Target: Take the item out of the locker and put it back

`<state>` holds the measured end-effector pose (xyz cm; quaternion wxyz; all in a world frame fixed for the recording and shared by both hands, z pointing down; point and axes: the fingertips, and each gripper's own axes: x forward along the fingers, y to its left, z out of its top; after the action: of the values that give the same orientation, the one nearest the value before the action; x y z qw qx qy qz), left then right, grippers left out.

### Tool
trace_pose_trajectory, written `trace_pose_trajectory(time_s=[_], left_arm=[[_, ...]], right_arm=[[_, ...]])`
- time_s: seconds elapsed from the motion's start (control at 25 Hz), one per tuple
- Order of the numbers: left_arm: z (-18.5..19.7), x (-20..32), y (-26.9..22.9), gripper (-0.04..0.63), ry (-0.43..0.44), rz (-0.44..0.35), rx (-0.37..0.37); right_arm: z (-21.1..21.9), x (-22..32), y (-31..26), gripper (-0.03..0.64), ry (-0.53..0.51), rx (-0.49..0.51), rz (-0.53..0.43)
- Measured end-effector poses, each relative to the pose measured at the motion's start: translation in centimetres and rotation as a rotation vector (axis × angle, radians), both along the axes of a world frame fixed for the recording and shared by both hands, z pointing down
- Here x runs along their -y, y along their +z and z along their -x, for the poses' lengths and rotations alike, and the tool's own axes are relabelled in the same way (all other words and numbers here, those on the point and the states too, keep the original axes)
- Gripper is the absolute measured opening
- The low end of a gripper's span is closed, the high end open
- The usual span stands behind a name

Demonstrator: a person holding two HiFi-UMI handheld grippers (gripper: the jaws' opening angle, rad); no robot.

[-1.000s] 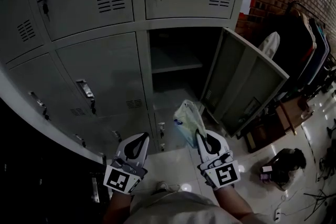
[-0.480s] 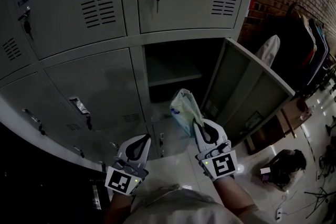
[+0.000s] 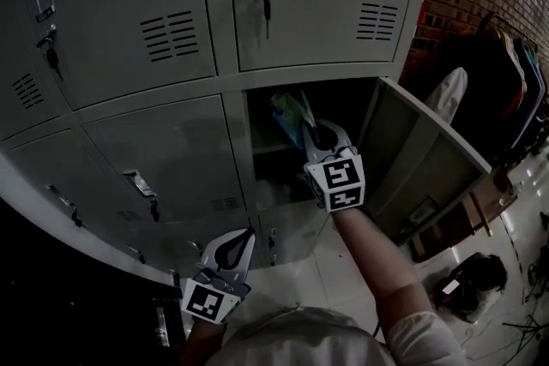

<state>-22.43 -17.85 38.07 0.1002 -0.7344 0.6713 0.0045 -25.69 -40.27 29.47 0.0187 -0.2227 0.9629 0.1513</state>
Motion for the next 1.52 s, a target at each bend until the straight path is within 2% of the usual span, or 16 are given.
trace_pose_trajectory(time_s=[0.24,0.4,0.48,0.6,0.68,0.76,0.84,0.92,1.12,1.2,1.36,1.52], left_arm=[[1.4,0.2,0.6,-0.021,-0.026,0.003,-0.031],[2.4,0.6,0.8,-0.021,-0.049,-0.001,-0.036],[2.4,0.7,0.9,-0.021,-0.047,0.006,-0.039],[2.5,0.8,0.9,-0.021,-0.046,0.005,-0.041],[2.6,0.8,0.9,-0.021,-0.046,0.006,-0.045],[2.5,0.8,0.8,-0.021,-0.043,0.008,-0.050],[2.4,0.7,0.7,-0.021,-0.039,0.009,-0.051],[2.6,0.5,0.4,-0.021,-0.043,-0.005,-0.044],[2.8,0.0,-0.2,-0.021,-0.046,-0.028,-0.049],[2.4,-0.5,-0.2,-0.021,-0.036,-0.028,-0.051],[1.1,-1.5,0.5,-0.021,0.004,-0.007,-0.076],[0.1,-2.6,1.3,-0.021,0.021,-0.002,-0.089]], right_arm=[[3.6,1.5,2.3,0.014,0.010,-0.097,-0.020],[4.0,1.6,2.6,0.040,0.011,-0.093,-0.021],[4.1,1.5,2.4,0.100,-0.007,-0.072,-0.007],[3.6,1.2,1.9,0.245,-0.019,-0.034,0.000],[2.8,1.0,1.4,0.303,-0.015,-0.009,0.006],[1.6,0.2,1.0,0.313,-0.029,0.023,0.024],[-0.1,-1.5,0.7,0.302,-0.065,0.059,0.038],[-2.0,-3.7,1.0,0.256,-0.106,0.082,0.042],[-6.4,-9.9,4.7,0.000,-0.191,0.108,0.057],[-8.2,-12.4,6.7,0.000,-0.209,0.124,0.101],[-10.8,-15.7,10.6,0.000,-0.173,0.075,0.202],[-12.1,-17.4,11.1,0.000,-0.157,0.058,0.195]])
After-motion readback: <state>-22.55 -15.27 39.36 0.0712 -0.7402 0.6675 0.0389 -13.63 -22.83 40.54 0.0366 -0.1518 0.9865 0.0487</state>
